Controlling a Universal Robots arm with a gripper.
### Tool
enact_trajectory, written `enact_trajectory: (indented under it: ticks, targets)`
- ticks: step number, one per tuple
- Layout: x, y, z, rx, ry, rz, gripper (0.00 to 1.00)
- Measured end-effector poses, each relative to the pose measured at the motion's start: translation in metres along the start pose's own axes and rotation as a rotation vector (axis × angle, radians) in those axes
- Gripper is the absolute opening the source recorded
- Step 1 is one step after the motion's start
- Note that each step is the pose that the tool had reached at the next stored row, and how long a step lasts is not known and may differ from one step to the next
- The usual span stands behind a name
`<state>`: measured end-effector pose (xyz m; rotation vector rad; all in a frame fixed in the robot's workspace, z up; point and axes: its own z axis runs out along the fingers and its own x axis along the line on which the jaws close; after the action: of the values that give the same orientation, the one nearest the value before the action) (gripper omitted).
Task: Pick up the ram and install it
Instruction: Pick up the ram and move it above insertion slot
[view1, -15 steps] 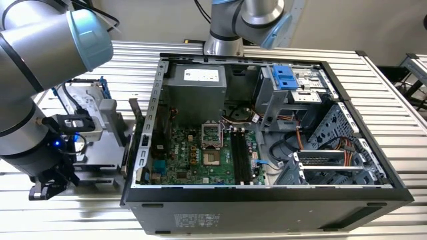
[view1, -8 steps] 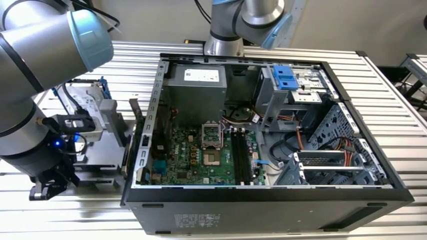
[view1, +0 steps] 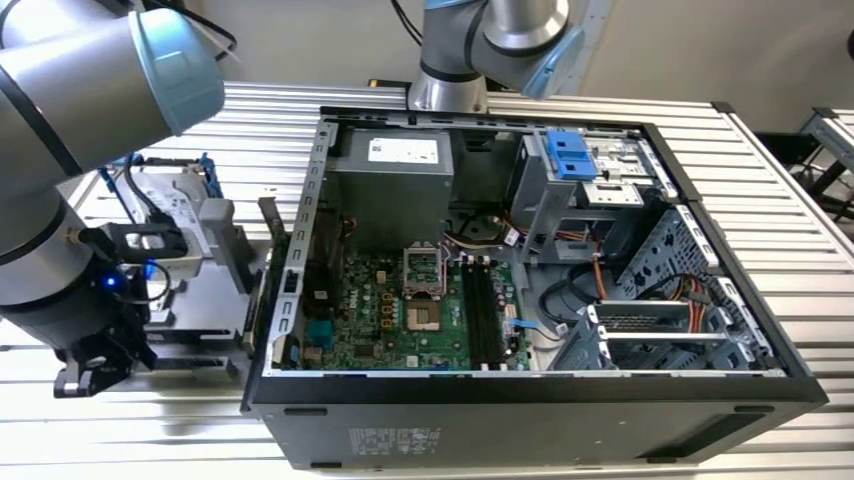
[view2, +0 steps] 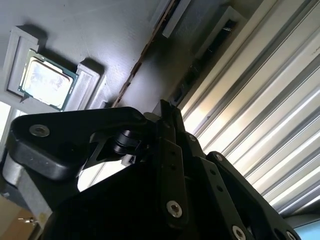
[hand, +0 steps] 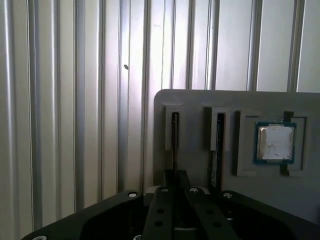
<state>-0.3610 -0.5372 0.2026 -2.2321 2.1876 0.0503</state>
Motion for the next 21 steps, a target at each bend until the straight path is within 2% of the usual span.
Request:
enact_trajectory:
  ticks: [21]
  targets:
    - [-0.0010, 0.0003, -0.0286, 0.0000, 0.0000, -0.001, 0.00]
